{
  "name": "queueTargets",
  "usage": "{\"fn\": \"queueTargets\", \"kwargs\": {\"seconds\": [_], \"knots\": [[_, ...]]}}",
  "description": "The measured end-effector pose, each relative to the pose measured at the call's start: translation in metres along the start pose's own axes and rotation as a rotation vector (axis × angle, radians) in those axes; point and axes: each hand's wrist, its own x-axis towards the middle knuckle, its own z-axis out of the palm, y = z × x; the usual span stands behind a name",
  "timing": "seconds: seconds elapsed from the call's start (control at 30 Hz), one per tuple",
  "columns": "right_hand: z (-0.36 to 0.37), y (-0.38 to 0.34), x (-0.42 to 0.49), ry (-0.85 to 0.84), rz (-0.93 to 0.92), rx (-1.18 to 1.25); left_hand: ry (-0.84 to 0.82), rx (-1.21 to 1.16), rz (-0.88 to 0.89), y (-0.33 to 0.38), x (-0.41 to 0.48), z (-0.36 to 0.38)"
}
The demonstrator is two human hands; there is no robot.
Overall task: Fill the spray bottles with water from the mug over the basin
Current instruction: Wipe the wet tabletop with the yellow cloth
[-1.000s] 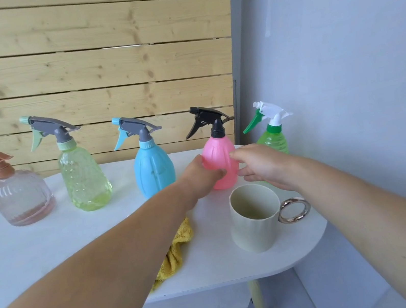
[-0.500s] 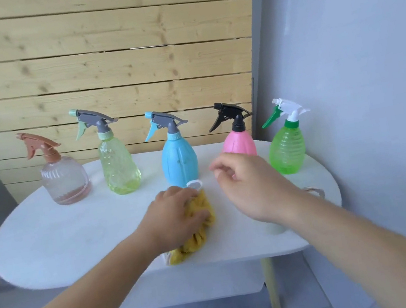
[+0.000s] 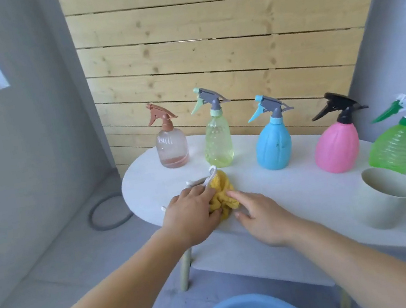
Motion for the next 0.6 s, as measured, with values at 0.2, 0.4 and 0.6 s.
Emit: {"fn": "queueTargets", "kwargs": {"seconds": [0.2, 0.4, 0.6], "knots": [[0.024, -0.050, 0.049, -0.047, -0.070, -0.034, 0.055, -0.016, -0.116, -0.065, -0.006, -0.008], [0.030, -0.061, 0.078, -0.048, -0.086, -0.011, 0.127, -0.002, -0.278, -0.084, 0.004, 0.000], [0.026, -0.045, 0.069, -0.032, -0.093, -0.032, 0.137, -0.022, -0.338, -0.081, 0.014, 0.013]]}}
